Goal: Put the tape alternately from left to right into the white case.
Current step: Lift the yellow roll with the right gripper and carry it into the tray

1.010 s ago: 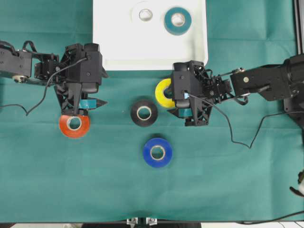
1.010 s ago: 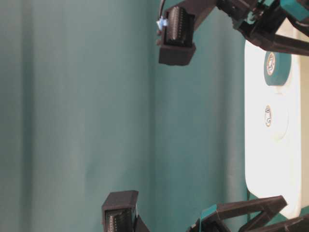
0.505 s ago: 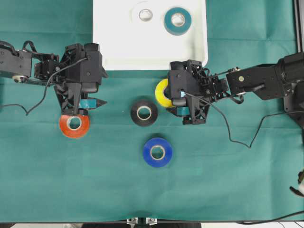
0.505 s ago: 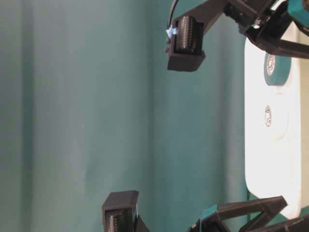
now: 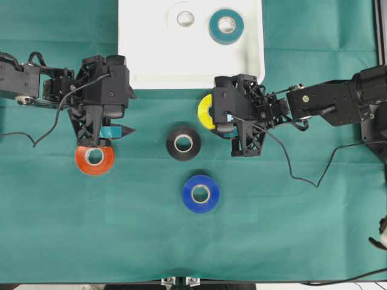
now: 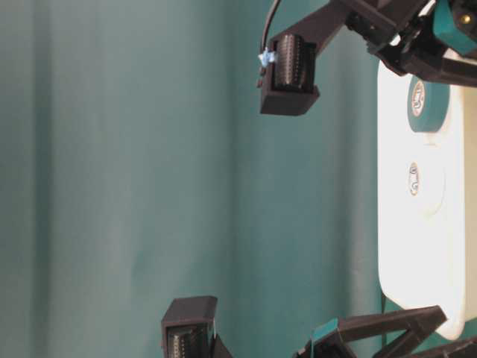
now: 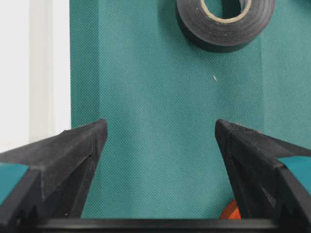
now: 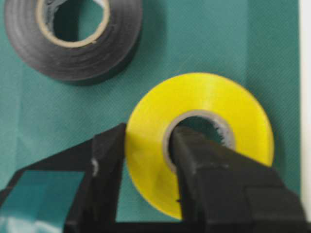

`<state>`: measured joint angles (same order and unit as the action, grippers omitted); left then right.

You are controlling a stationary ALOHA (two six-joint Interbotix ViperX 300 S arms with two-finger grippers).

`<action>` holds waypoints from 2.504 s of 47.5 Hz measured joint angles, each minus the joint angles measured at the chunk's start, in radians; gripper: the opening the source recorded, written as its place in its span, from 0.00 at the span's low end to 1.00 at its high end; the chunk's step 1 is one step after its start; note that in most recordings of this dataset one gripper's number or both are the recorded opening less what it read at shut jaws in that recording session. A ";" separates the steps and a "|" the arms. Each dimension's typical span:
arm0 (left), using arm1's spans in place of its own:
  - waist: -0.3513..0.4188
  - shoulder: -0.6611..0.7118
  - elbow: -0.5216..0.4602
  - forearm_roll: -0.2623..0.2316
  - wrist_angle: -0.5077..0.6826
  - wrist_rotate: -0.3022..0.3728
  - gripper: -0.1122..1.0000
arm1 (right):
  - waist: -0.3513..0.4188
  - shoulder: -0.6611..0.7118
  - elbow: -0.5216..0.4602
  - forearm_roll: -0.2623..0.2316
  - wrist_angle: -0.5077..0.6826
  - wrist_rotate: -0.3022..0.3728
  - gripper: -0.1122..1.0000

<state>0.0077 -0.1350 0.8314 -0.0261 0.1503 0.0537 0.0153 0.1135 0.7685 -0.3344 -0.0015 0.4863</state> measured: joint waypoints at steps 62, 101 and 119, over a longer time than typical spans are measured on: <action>0.000 -0.002 0.000 0.000 0.002 0.000 0.79 | -0.009 -0.173 -0.002 0.000 0.087 -0.011 0.35; -0.006 -0.002 0.000 0.000 0.000 -0.002 0.79 | -0.219 -0.183 0.015 -0.055 0.158 -0.008 0.35; -0.008 -0.002 0.000 0.000 0.000 0.000 0.79 | -0.239 -0.183 0.015 -0.057 0.160 -0.008 0.35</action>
<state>0.0000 -0.1365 0.8314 -0.0261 0.1503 0.0537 -0.2240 -0.0690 0.7839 -0.3912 0.1580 0.4786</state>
